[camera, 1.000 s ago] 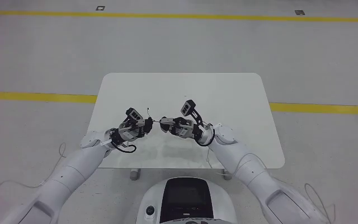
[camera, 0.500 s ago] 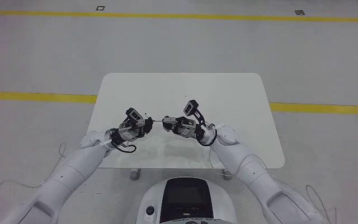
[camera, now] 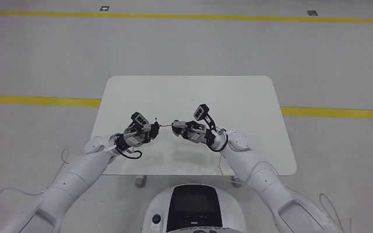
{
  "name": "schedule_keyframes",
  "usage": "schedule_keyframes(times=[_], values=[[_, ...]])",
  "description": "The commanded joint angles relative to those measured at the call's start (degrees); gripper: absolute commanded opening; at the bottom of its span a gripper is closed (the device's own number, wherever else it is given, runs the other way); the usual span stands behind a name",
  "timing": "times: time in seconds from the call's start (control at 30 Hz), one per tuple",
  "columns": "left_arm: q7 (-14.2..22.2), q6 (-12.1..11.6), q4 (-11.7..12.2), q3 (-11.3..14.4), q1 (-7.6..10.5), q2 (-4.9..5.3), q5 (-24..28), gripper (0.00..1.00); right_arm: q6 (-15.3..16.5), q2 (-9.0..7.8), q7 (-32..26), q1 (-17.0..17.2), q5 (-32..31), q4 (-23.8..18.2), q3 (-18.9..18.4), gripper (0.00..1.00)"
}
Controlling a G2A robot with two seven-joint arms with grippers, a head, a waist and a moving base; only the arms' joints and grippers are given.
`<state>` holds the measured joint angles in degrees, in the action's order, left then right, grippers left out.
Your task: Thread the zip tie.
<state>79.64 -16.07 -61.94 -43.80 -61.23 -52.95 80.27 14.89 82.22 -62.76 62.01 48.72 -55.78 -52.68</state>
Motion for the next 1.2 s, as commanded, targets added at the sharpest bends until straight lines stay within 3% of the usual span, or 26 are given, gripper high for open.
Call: schedule_keyframes(times=[0.0, 1.17], values=[[0.0, 0.0, 0.0, 0.0, 0.0, 0.0, 0.0, 0.0, -0.05, 0.01, 0.0, 0.06, -0.06, 0.02, -0.12, 0.0], [0.0, 0.0, 0.0, 0.0, 0.0, 0.0, 0.0, 0.0, -0.65, 0.19, -0.37, 0.42, -0.63, 1.57, -2.37, 0.0]])
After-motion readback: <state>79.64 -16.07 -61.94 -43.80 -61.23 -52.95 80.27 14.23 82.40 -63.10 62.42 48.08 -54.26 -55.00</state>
